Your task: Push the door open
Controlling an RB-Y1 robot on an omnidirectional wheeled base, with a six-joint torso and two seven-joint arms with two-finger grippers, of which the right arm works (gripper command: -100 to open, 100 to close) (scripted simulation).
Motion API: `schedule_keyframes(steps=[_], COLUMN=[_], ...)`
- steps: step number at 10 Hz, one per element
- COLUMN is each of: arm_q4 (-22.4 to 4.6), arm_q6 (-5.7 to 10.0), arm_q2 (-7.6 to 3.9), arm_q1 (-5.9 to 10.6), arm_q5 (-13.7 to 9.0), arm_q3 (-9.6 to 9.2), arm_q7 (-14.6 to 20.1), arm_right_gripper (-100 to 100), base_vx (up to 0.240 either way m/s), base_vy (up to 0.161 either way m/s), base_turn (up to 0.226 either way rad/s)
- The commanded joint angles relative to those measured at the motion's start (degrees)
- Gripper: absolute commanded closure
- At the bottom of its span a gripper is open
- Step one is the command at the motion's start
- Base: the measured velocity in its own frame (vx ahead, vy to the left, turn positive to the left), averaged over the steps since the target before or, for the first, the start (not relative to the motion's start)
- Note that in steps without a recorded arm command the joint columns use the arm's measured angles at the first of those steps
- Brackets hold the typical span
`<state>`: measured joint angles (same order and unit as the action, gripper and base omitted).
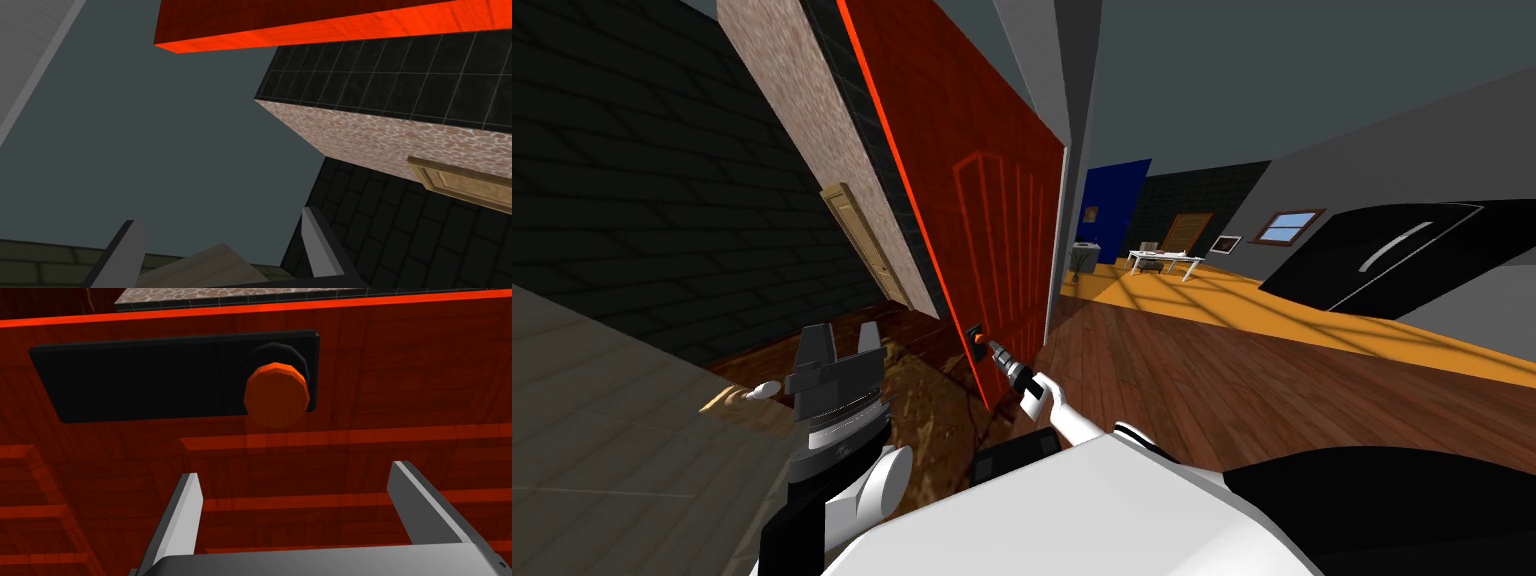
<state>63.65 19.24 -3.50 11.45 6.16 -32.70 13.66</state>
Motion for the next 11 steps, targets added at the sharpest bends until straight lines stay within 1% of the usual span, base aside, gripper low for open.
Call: schedule_keyframes(steps=[1, 3, 4, 5, 6, 11], arm_q4=[-0.39, -0.86, -1.12, -1.02, -1.02, -1.02], arm_q6=[0.23, 0.49, 0.63, 0.56, 0.56, 0.56], arm_q2=[0.11, 0.66, 1.18, 0.92, 0.92, 0.92], arm_q1=[0.22, 0.42, 0.53, 0.48, 0.48, 0.48], arm_q5=[-0.01, -0.01, -0.01, 0.0, 0.0, 0.0], arm_q3=[0.33, 0.77, 1.01, 0.87, 0.87, 0.87], arm_q7=[-0.19, -0.47, -0.63, -0.53, -0.53, -0.53], arm_right_gripper=[-100, -100, -100, -100, 100, 100], base_vx=[0.2, 0.198, 0.171, 0.075, -0.008, -0.014], base_vy=[0.133, 0.146, 0.13, 0.058, -0.006, -0.012], base_turn=[0.024, 0.025, 0.032, 0.001, -0.005, 0.0])
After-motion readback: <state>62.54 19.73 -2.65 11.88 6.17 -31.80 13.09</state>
